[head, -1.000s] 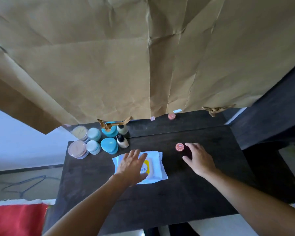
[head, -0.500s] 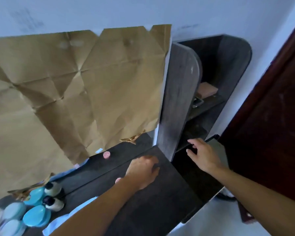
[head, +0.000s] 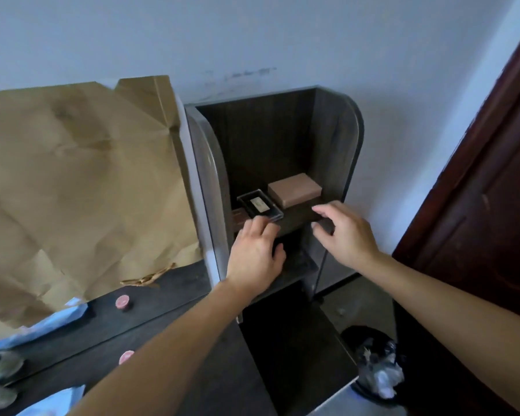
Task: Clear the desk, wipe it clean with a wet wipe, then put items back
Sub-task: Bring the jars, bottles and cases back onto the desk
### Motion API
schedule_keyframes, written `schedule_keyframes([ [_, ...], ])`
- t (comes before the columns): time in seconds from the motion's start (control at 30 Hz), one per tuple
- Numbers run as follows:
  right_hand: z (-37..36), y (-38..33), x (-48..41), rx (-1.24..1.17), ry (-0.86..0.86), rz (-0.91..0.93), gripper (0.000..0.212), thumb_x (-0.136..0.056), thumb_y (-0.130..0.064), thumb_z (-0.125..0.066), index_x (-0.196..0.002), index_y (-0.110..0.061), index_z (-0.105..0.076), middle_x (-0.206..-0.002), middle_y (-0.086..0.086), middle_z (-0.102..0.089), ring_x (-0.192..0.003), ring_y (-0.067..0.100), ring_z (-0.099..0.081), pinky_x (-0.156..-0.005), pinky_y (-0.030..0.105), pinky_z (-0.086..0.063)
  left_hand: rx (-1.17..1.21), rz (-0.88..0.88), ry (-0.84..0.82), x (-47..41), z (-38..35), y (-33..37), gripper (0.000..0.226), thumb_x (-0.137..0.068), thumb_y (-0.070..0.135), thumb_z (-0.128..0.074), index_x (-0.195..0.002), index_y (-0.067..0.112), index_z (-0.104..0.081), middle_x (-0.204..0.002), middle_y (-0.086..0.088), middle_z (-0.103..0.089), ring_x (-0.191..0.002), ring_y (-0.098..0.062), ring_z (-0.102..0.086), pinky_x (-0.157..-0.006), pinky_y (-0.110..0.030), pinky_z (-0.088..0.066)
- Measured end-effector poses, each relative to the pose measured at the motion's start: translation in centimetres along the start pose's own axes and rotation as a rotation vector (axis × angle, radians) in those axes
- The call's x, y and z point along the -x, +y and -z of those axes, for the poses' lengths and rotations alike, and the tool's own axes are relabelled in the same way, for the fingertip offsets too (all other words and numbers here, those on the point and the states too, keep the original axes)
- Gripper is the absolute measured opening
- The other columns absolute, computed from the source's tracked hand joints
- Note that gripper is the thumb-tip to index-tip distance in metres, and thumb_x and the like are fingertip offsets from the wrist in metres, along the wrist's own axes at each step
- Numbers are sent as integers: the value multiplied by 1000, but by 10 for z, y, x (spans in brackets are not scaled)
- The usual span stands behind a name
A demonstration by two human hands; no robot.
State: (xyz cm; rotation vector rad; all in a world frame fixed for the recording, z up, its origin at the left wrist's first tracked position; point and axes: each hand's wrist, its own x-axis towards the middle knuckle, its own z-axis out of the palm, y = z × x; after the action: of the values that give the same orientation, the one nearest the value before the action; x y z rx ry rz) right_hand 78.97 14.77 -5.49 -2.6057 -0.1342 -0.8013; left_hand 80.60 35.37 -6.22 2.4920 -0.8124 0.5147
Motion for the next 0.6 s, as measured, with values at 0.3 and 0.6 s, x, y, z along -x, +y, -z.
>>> schedule_keyframes([
  [0.3,-32,6,-62,3,-142,253,33,-86,-14,-57,-119,-16,-59,-116,1,-59,-107,24,-56,-72,35,-50,-423,452,-381,-36,-17,19,96,-86,46,-57,-148,-4,-2,-153,-32,-6,-142,-46,-9,-116,-50,-7],
  [0.6,-48,28,-57,44,-370,403,63,-80,6,-46,-132,-28,-53,-141,-2,-47,-132,22,-36,-87,41,-51,-579,326,-381,-14,-21,18,74,-90,20,-50,-145,-10,-11,-148,-31,-21,-136,-41,-26,-113,-41,-27],
])
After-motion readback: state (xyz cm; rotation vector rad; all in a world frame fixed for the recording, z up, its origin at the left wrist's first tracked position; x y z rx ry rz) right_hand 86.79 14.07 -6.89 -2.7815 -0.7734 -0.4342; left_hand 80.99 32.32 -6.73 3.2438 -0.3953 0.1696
